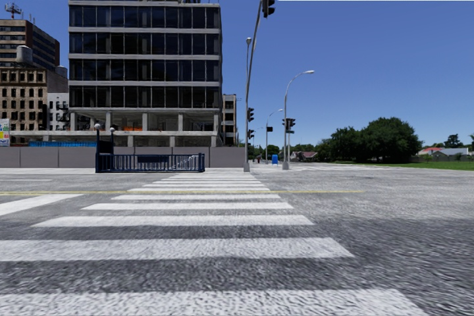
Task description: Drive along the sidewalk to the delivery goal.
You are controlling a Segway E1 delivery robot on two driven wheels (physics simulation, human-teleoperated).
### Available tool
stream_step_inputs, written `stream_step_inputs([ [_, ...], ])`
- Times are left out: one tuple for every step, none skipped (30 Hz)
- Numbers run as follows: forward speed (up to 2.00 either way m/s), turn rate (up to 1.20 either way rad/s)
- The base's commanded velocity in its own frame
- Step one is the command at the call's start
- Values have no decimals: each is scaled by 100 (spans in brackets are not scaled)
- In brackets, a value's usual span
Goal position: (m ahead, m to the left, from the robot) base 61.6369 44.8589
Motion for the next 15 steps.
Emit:
stream_step_inputs([
  [200, 0],
  [200, 0],
  [200, 0],
  [200, 0],
  [200, 0],
  [200, 0],
  [200, 0],
  [200, 0],
  [200, 0],
  [200, 0],
  [200, 0],
  [200, 0],
  [200, 0],
  [200, 0],
  [200, 6],
])
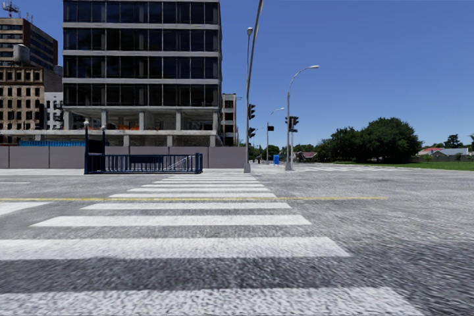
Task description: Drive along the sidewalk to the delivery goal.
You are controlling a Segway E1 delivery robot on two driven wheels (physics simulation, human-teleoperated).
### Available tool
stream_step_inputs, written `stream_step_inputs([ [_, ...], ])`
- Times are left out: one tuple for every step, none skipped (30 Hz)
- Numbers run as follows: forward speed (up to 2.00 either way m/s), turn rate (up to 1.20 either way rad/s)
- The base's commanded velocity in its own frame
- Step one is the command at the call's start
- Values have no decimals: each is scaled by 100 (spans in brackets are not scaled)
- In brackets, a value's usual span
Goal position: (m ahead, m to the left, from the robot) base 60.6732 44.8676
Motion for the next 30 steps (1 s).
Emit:
stream_step_inputs([
  [200, 6],
  [200, 15],
  [200, 21],
  [200, 32],
  [200, 32],
  [200, 36],
  [200, 36],
  [200, 29],
  [200, 0],
  [200, 0],
  [200, 0],
  [200, 0],
  [200, 0],
  [200, 0],
  [200, 0],
  [200, 0],
  [200, 0],
  [200, 0],
  [200, 0],
  [200, 0],
  [200, 0],
  [200, 0],
  [200, 0],
  [200, 0],
  [200, 0],
  [200, 0],
  [200, 0],
  [200, 0],
  [200, 0],
  [200, 0],
])
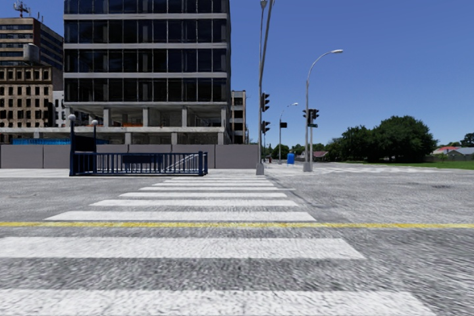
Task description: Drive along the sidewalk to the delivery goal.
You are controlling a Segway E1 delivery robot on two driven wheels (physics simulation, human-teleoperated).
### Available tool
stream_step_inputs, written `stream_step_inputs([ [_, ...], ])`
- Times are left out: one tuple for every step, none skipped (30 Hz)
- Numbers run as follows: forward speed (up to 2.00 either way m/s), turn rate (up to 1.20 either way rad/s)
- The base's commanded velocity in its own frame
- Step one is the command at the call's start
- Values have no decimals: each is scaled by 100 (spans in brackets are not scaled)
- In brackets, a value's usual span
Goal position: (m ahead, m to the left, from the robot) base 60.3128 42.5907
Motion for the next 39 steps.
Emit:
stream_step_inputs([
  [200, 0],
  [200, 0],
  [200, 0],
  [200, 0],
  [200, 0],
  [200, 0],
  [200, 0],
  [200, 0],
  [200, 0],
  [200, 0],
  [200, 0],
  [200, 0],
  [200, 0],
  [200, 0],
  [200, 0],
  [200, 0],
  [200, 0],
  [200, 0],
  [200, 0],
  [200, 0],
  [200, 0],
  [200, 0],
  [200, 0],
  [200, 0],
  [200, 0],
  [200, 0],
  [200, 0],
  [200, 0],
  [200, 0],
  [200, 0],
  [200, 0],
  [200, 0],
  [200, 0],
  [200, 0],
  [200, 0],
  [200, 0],
  [200, 0],
  [200, 0],
  [200, 0],
])
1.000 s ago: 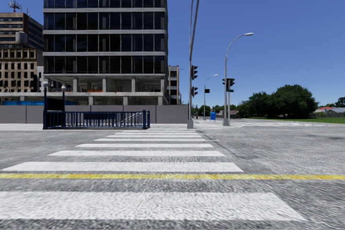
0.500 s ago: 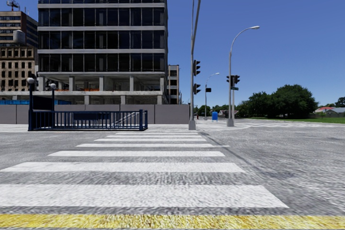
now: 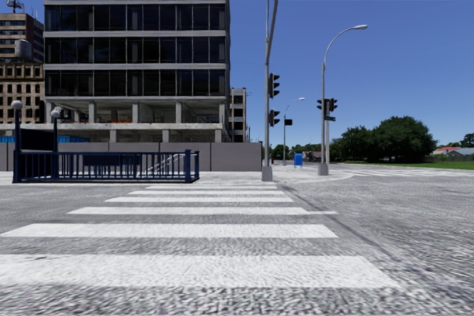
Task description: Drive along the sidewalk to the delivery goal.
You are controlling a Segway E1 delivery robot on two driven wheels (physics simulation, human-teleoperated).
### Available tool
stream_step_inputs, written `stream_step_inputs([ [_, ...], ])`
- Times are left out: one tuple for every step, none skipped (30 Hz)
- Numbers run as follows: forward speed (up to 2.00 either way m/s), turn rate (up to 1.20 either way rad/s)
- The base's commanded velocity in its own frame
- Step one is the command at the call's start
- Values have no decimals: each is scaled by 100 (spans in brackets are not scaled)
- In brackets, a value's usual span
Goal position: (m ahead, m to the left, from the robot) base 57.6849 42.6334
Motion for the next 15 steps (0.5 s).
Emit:
stream_step_inputs([
  [200, 0],
  [200, 0],
  [200, 0],
  [200, 0],
  [200, 0],
  [200, 0],
  [200, 0],
  [200, 0],
  [200, 0],
  [200, 0],
  [200, 0],
  [200, 0],
  [200, 0],
  [200, 0],
  [200, 0],
])
